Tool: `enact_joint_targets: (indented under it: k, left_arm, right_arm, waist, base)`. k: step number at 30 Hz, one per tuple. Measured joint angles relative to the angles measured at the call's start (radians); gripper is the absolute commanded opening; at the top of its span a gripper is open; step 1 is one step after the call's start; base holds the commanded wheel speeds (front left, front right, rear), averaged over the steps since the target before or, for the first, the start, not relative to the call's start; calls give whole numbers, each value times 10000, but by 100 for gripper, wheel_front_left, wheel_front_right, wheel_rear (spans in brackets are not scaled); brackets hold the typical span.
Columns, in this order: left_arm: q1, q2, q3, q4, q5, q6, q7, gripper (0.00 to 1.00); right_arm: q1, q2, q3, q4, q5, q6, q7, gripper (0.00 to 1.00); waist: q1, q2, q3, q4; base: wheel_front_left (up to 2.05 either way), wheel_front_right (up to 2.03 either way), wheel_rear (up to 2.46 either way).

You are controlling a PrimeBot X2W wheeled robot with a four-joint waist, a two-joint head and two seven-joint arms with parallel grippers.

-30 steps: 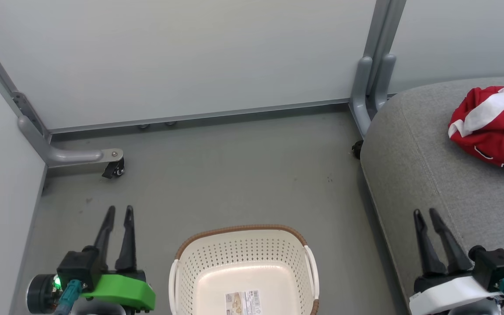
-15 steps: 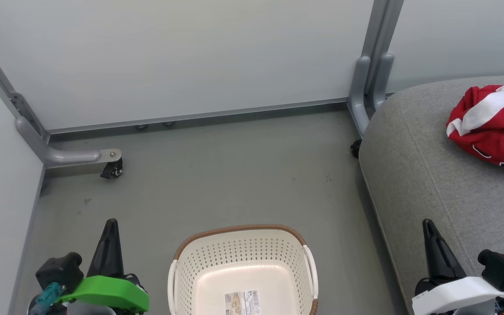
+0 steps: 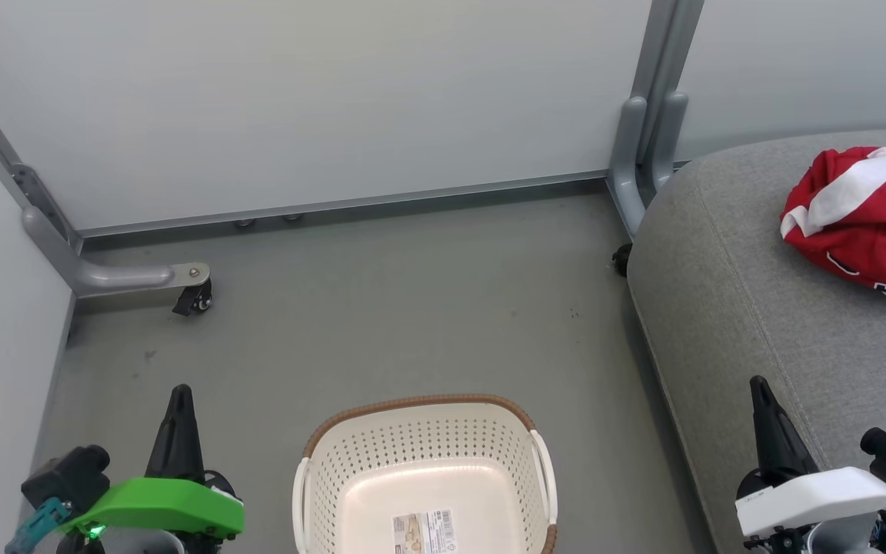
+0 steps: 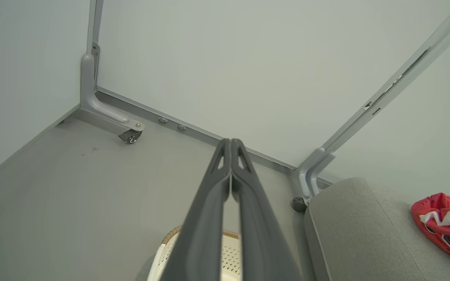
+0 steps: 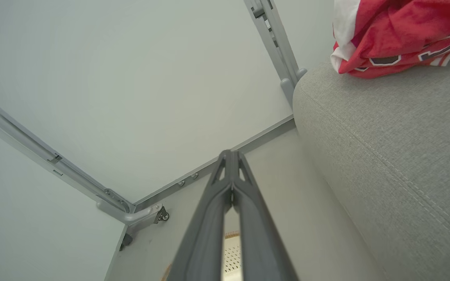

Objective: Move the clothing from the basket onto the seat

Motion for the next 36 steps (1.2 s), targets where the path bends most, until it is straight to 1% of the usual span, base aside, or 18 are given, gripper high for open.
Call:
enact_joint_targets:
  k: [16,36]
  left_arm:
    - [-148,-69,334,-100,-2266,-21,591,0]
    - [-280,-140,681,-174,-4541,-136,1193,0]
  right_arm:
    - [-314,-128,-4,251,2336,0,489,0]
    - [-662,-270,15,512,4775,0,959,0]
  waist:
    - [0,0,23,-76]
    - [0,0,49,-171]
  base:
    - [0,0,0]
    - [0,0,0]
